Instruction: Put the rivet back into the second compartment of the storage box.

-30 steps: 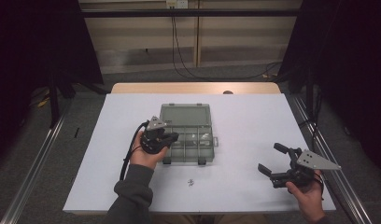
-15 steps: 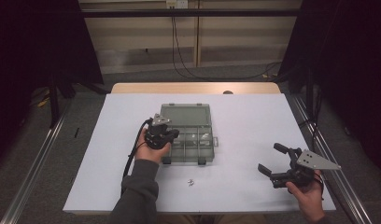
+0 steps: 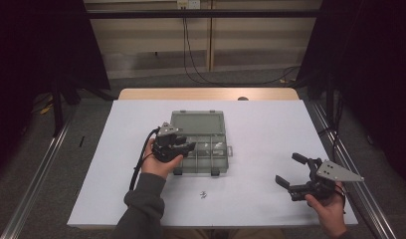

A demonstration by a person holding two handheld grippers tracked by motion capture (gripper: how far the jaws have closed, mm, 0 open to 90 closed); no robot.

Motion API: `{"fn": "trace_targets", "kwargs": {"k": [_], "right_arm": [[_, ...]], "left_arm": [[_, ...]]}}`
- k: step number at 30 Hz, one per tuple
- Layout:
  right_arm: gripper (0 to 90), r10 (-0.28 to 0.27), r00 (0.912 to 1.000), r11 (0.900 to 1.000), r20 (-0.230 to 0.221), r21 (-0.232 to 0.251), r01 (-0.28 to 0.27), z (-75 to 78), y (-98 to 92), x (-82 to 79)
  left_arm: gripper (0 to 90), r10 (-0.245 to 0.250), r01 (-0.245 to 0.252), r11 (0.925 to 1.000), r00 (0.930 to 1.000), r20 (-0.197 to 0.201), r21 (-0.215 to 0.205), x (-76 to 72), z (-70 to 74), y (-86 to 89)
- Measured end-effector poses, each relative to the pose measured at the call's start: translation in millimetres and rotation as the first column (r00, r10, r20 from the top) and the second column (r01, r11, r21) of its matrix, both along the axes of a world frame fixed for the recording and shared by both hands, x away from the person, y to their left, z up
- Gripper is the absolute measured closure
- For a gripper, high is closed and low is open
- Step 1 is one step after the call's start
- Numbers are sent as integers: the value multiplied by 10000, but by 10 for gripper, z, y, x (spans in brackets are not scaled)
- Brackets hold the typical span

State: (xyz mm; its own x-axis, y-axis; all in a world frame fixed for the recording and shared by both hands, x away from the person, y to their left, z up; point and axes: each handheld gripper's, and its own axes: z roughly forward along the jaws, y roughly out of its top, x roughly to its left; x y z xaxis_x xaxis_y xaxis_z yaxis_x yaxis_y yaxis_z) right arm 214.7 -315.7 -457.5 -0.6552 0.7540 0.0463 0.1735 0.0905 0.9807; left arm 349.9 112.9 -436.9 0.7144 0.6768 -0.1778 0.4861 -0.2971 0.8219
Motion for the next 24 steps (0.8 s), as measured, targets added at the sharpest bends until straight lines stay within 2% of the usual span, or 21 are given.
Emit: {"fn": "trace_targets", "kwargs": {"k": [2, 5, 6, 8, 9, 12, 13, 20, 24], "right_arm": [[3, -9, 10000, 10000, 5, 5, 9, 1, 0, 0], [3, -11, 10000, 10000, -6, -13, 11, 0, 3, 2], [3, 8, 10000, 10000, -10, -14, -8, 0, 6, 3], [3, 45, 10000, 10000, 2, -32, -45, -1, 13, 4], [3, 57, 10000, 10000, 18, -44, -57, -1, 16, 5], [3, 51, 10000, 10000, 5, -48, -51, 2, 21, 3], [3, 45, 10000, 10000, 10, -41, -45, 3, 19, 3], [3, 51, 10000, 10000, 11, -56, -51, 1, 19, 4], [3, 62, 10000, 10000, 8, -53, -62, 1, 18, 3]], "left_arm": [[476, -255, 252, 9993, 9996, -127, -268, -63, -10, 24], [352, -681, 682, 9955, 9977, 31, -652, -153, -33, 28], [312, -805, 810, 9943, 9967, 100, -689, -189, -41, 27], [232, -1128, 1137, 9927, 9934, 229, -406, -247, -46, 10], [198, -1211, 1227, 9916, 9919, 382, -420, -290, -53, 1], [165, -1332, 1356, 9889, 9902, 416, -616, -351, -61, -4], [158, -1461, 1496, 9865, 9877, 549, -668, -408, -66, -5], [136, -1723, 1760, 9831, 9826, 691, -512, -539, -139, -31], [136, -1880, 1908, 9808, 9801, 639, -399, -589, -170, -46]]}}
